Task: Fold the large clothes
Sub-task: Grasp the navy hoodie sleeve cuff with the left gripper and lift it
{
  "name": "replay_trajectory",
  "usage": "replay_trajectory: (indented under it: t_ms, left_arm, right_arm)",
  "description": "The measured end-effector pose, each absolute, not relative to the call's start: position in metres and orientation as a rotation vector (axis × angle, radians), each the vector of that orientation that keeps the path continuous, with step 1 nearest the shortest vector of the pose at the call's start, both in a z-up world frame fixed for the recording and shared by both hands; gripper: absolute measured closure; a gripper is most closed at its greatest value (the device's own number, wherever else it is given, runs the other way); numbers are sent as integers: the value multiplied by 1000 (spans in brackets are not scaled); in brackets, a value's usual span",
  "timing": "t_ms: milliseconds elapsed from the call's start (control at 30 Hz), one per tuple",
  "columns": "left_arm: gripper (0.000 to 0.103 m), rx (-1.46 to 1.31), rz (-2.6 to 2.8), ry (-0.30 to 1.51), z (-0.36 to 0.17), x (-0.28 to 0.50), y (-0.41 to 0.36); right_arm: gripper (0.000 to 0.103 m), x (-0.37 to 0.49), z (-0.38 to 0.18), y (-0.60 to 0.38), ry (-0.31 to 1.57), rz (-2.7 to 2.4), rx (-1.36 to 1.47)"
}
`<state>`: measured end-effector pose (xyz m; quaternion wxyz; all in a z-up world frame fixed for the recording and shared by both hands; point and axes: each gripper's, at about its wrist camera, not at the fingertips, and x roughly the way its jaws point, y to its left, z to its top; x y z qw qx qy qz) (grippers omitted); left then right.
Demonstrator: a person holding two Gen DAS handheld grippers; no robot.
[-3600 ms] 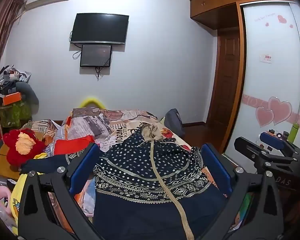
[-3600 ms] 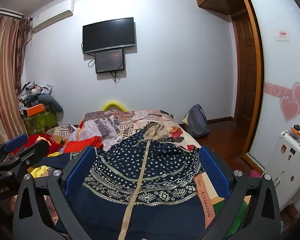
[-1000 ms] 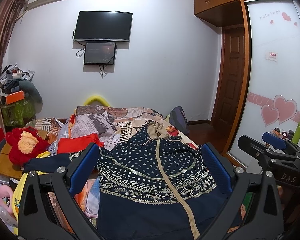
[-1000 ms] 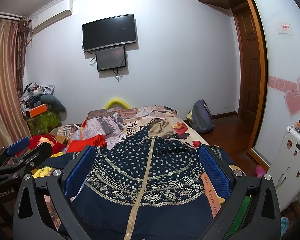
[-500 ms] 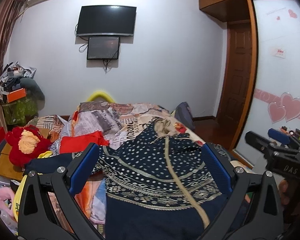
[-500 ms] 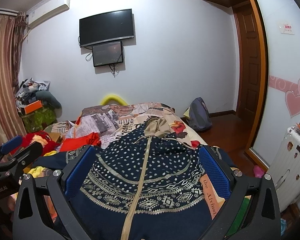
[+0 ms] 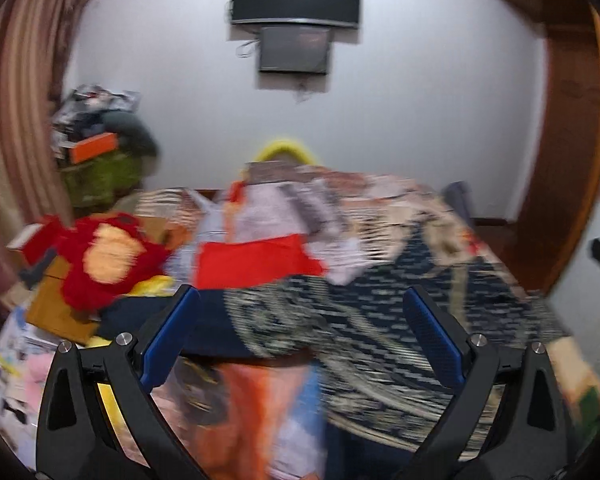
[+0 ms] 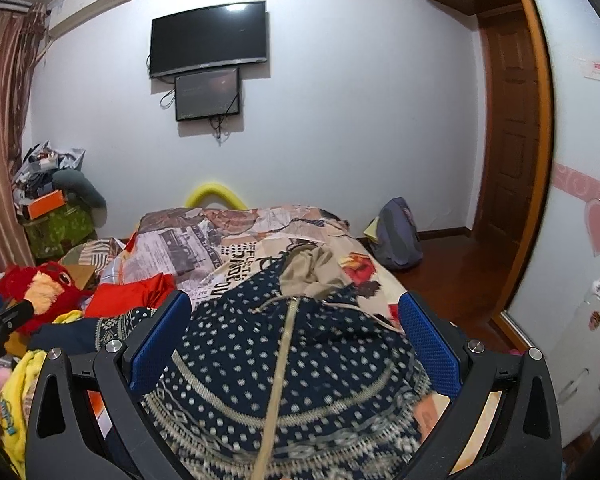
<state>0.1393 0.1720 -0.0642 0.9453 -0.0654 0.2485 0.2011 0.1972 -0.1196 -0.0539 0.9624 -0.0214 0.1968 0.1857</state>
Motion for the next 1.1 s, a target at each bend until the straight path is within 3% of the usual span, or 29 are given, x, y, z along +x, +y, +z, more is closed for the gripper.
replay_trajectory:
  t_ms: [200,500,733,1033,1100]
  left_arm:
    - [0,-224,401,643,-107,162,250]
    - [1,-621,434,886,-200,159,369]
    - [14,-993,394,869,-251,134,435]
    - [29,-1144,429,778,-278,132,494]
    - [41,-1131,457,804,-286,139,503]
  right_arm:
    - [0,237,-82,-75,490,405,-143]
    - [0,279,-133,-15,660,499,-325]
    - [1,303,-153,11,754,549,-324]
    - [1,312,-161,20,797,556,-299]
    - [1,310,-162,20,796,546,-313]
